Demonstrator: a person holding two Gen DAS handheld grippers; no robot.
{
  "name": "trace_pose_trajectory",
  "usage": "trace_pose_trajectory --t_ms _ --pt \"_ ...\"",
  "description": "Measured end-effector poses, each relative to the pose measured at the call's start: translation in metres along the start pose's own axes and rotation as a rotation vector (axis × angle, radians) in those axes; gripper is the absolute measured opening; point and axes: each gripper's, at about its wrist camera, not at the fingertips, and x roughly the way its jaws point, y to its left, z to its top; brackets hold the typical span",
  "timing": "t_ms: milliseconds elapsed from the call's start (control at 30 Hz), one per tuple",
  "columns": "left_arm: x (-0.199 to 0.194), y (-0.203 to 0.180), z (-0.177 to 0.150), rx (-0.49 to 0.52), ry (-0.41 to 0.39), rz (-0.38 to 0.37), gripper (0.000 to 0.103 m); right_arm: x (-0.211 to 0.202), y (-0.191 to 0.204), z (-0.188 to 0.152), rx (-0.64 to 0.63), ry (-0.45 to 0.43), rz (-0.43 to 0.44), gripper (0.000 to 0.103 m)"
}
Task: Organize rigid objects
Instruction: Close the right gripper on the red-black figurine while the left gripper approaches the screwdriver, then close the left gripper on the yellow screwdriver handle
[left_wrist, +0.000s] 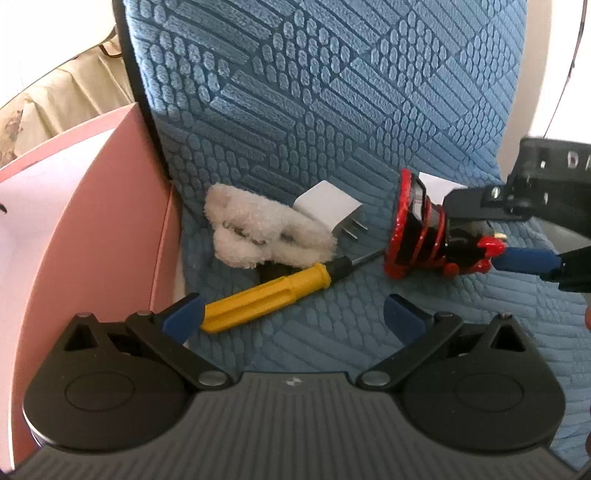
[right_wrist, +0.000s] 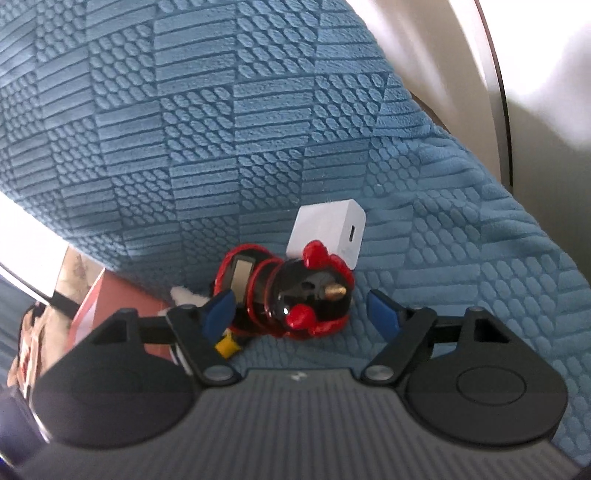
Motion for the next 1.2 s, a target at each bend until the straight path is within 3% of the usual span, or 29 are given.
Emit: trace_pose_trajectory --t_ms 400,433,600,700,800,867,1067,1200 --pt "0.025 -0.003 0.007 0.035 0.018 0.004 0.103 0.021 -0.014 -0.002 0.107 0.026 0.071 0.07" --pt "0.027 -0.003 0.008 0.033 0.026 -0.002 0.103 0.019 -0.014 -0.002 0.108 0.02 0.067 0.06" --pt "0.03 0.005 0.007 -0.019 0.047 -0.051 0.103 0.012 -0.012 0.0 0.086 0.005 0.069 0.057" --pt "0.028 0.008 0.003 -0.045 0.047 -0.071 0.096 0.006 -0.009 0.002 0.059 -0.007 0.066 0.055" --pt "0.02 0.007 0.002 -0.028 0.025 -0.081 0.083 0.003 -0.004 0.002 0.01 -0.014 0.047 0.055" --pt "0.014 0.005 0.0 -0.016 0.017 -0.092 0.066 -0.001 -0.003 0.001 -0.001 -0.018 0.061 0.055" --pt "-0.006 -0.005 -0.014 0.062 0.006 -0.092 0.032 -0.013 0.008 -0.003 -0.088 -0.032 0.011 0.054" --pt "-0.019 -0.005 -0.029 0.066 0.006 -0.106 0.024 -0.024 0.014 -0.006 -0.131 -0.037 -0.012 0.054"
